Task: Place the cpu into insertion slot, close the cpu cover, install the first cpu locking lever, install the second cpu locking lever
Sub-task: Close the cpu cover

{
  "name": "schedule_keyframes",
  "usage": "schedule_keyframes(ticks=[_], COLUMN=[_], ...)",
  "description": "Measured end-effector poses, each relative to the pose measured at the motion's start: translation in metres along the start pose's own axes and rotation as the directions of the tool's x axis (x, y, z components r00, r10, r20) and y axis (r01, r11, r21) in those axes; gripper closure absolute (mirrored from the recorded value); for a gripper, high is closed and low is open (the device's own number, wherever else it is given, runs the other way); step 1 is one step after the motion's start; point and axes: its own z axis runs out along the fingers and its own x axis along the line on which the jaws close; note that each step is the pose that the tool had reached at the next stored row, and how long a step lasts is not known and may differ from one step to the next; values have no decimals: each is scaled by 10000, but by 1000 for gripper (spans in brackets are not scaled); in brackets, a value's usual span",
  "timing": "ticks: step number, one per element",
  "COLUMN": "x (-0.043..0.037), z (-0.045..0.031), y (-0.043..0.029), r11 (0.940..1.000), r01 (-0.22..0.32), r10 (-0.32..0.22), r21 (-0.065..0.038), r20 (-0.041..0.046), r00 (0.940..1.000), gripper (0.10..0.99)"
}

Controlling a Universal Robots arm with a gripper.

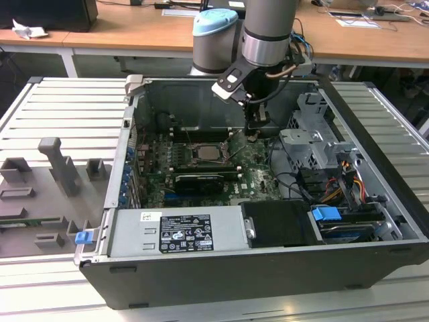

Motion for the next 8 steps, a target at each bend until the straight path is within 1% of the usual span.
schedule_keyframes(ticks=[1, 2, 4, 5, 6, 8], x=[-2, -3, -6, -6, -7, -6], z=[10, 30, 90, 100, 100, 100], y=[48, 63, 63, 63, 63, 63], r11=[10000, 10000, 10000, 10000, 9999, 9996], r01=[1, 1, -2, -1, -2, -8], r10=[-1, -1, 2, 1, 2, 8], r21=[28, 39, 60, 74, 128, 277], r20=[-3, -3, -3, -4, -6, -16], r00=[10000, 10000, 10000, 10000, 10000, 10000], gripper=[980, 980, 980, 980, 980, 980])
